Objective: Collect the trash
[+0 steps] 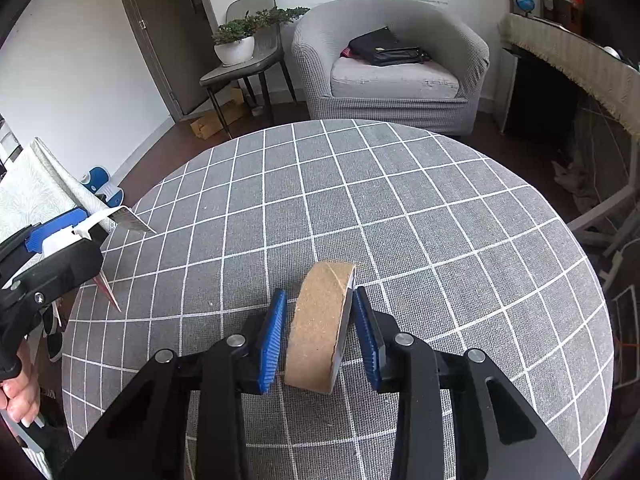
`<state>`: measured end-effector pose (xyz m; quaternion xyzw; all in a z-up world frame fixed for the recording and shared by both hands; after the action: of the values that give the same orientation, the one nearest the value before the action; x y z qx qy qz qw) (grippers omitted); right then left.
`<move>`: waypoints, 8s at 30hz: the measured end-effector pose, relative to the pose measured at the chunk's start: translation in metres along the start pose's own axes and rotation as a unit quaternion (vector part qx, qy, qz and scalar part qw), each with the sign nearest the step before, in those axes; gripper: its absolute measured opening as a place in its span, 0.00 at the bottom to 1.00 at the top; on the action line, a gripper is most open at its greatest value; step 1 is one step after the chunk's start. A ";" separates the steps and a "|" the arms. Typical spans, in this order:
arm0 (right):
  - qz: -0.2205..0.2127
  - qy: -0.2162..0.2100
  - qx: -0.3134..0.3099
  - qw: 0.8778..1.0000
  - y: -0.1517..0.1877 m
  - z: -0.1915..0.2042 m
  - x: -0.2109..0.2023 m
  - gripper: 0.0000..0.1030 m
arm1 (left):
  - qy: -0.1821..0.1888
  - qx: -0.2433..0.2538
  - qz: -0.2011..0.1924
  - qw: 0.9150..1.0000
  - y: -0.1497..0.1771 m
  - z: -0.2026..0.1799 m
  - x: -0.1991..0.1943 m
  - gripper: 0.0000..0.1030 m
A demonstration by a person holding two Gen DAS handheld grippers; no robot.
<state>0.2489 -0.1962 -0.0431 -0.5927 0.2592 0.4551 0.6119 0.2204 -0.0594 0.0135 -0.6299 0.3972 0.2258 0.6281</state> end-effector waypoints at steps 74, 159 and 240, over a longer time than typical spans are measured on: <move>-0.003 -0.172 -0.209 0.963 0.066 0.356 0.036 0.18 | -0.106 -0.174 0.119 0.972 0.254 0.312 -0.061 0.79; 0.046 -0.083 -0.289 0.953 0.095 0.395 0.058 0.80 | -0.128 -0.135 -0.084 0.979 0.137 0.265 -0.205 0.63; -0.143 0.054 -0.079 0.985 0.201 0.116 -0.142 0.97 | -0.164 -0.089 -0.069 0.980 0.258 0.141 -0.180 0.96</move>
<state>-0.0148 -0.1437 -0.0004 -0.6937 0.1674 0.3493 0.6072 -0.0563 0.1439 -0.0186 -0.6636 0.2227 0.3160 0.6405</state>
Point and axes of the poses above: each gripper's, at about its wrist camera, not at the fingertips, and x roughly the way its jaws point, z to its left, y to its underside, the point moved 2 cm from there along x, roughly the way its jaws point, and after that the axes turned 9 degrees about z, right-handed, at the moved point
